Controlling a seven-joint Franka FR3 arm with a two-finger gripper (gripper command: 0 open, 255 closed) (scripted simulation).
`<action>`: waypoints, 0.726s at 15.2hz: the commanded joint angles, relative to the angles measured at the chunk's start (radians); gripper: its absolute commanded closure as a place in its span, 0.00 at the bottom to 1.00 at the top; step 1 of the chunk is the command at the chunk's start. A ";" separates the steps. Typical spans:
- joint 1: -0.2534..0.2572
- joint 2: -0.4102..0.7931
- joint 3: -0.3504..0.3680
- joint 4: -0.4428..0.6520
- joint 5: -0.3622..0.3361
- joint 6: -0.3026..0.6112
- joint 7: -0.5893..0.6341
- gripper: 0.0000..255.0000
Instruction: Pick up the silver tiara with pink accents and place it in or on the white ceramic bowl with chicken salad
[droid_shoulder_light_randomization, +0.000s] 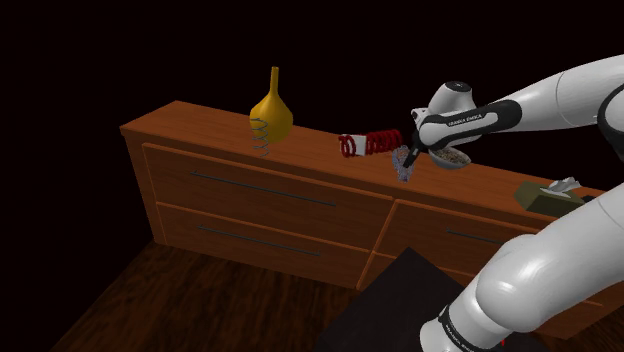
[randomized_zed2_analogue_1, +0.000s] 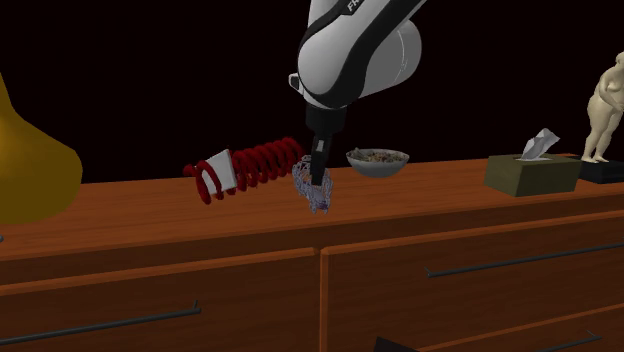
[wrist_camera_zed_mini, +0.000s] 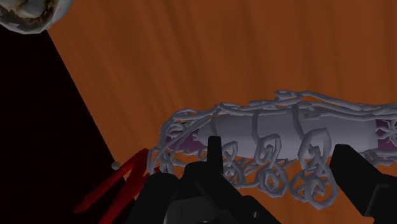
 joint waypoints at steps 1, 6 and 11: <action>0.000 0.002 -0.001 -0.002 0.000 -0.001 0.000 1.00; 0.000 -0.006 0.002 0.006 0.000 -0.016 -0.001 1.00; 0.001 -0.044 0.017 0.044 0.003 -0.090 -0.008 1.00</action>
